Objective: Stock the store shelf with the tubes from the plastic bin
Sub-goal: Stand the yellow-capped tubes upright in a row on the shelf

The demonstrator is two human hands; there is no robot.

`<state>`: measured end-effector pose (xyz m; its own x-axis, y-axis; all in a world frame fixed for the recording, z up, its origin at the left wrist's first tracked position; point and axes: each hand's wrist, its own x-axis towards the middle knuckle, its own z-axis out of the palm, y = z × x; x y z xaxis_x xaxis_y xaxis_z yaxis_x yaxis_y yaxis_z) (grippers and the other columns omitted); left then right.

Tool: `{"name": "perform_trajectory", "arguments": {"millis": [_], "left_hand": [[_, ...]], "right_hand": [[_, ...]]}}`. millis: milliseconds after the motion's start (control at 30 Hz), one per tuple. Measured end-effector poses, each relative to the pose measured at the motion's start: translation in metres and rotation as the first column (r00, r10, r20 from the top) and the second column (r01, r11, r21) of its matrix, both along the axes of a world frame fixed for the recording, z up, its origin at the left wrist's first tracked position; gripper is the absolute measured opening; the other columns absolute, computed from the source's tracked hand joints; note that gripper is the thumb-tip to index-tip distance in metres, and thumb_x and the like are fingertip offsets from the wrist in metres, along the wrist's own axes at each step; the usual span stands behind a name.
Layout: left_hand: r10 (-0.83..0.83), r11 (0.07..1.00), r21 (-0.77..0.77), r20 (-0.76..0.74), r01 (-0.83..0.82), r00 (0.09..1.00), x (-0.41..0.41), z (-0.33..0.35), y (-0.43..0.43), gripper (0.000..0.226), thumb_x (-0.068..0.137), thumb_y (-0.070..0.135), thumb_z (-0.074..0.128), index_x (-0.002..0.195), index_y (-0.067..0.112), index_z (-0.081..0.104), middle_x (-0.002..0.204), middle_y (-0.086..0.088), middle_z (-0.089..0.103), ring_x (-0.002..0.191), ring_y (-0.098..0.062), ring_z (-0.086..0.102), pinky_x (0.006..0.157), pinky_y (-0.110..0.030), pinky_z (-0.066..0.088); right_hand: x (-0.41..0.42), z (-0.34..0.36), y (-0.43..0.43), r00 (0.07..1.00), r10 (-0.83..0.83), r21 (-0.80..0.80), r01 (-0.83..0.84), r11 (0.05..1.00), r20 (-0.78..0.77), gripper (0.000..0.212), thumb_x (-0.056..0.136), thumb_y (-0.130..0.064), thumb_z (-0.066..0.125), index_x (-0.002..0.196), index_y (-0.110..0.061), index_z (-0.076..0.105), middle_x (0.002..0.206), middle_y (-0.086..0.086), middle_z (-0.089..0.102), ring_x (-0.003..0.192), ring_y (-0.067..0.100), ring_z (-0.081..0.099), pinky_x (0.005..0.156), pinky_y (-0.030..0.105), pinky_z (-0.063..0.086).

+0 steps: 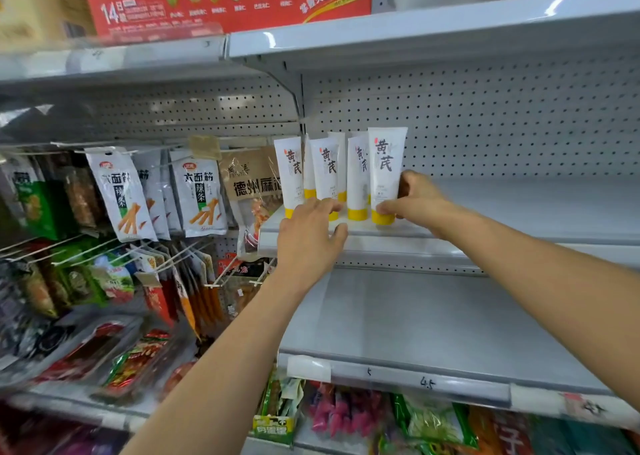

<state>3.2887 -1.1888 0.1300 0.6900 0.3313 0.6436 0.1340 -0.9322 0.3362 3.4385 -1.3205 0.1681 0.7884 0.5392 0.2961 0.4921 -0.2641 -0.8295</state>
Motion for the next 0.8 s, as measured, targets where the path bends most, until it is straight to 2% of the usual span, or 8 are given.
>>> {"name": "perform_trajectory", "arguments": {"millis": [67,200,367,567,667,800], "left_hand": [[0.008,1.000,0.014,-0.019,-0.008,1.000,-0.002,-0.002,0.002,0.032,0.091,0.031,0.054,0.122,0.025,0.058,0.118,0.002,0.060,0.110,-0.021,0.053,0.093,-0.045,0.044],[0.039,0.999,0.020,-0.069,-0.038,0.997,-0.003,-0.005,0.006,0.032,0.092,0.033,0.053,0.124,0.025,0.057,0.121,0.004,0.058,0.113,-0.018,0.053,0.094,-0.042,0.041],[0.034,0.999,-0.017,-0.090,-0.035,0.995,-0.004,-0.005,0.010,0.031,0.093,0.033,0.053,0.123,0.026,0.057,0.120,0.006,0.059,0.112,-0.017,0.054,0.094,-0.043,0.043],[0.036,0.999,-0.020,-0.163,-0.039,0.986,-0.001,-0.012,0.015,0.033,0.093,0.033,0.053,0.125,0.026,0.055,0.122,0.004,0.058,0.116,-0.019,0.052,0.095,-0.044,0.044],[0.036,0.999,-0.018,-0.189,-0.040,0.981,-0.001,-0.015,0.016,0.034,0.093,0.034,0.052,0.125,0.025,0.056,0.122,0.002,0.058,0.116,-0.019,0.052,0.095,-0.045,0.044],[0.039,0.998,0.048,-0.229,-0.029,0.973,-0.011,-0.024,0.020,0.035,0.093,0.037,0.051,0.125,0.025,0.055,0.121,0.003,0.058,0.113,-0.020,0.053,0.094,-0.044,0.044]], "right_hand": [[0.006,-0.005,0.002,0.999,-0.041,-0.048,0.042,0.998,0.016,0.049,0.074,-0.007,0.077,0.116,-0.012,0.052,0.116,0.006,0.063,0.102,0.022,0.061,0.088,0.038,0.053],[0.013,-0.004,0.006,0.994,-0.093,-0.090,0.098,0.991,0.064,0.051,0.076,-0.006,0.076,0.120,-0.008,0.050,0.118,0.009,0.061,0.106,0.024,0.059,0.082,0.032,0.048],[0.023,-0.005,0.009,0.983,-0.156,-0.125,0.167,0.978,0.099,0.049,0.077,-0.009,0.074,0.120,-0.006,0.049,0.118,0.009,0.059,0.098,0.021,0.054,0.080,0.032,0.044],[0.025,-0.005,0.012,0.975,-0.179,-0.155,0.198,0.968,0.133,0.050,0.079,-0.012,0.073,0.122,-0.006,0.048,0.121,0.010,0.058,0.108,0.026,0.056,0.080,0.031,0.044],[0.023,-0.009,0.012,0.971,-0.199,-0.219,0.225,0.950,0.132,0.051,0.079,-0.015,0.073,0.122,-0.005,0.048,0.123,0.012,0.059,0.112,0.028,0.056,0.082,0.031,0.043],[0.005,-0.015,0.002,0.954,-0.244,-0.229,0.281,0.932,0.175,0.053,0.087,-0.022,0.064,0.130,-0.003,0.040,0.127,0.014,0.053,0.116,0.030,0.053,0.089,0.037,0.044]]}}
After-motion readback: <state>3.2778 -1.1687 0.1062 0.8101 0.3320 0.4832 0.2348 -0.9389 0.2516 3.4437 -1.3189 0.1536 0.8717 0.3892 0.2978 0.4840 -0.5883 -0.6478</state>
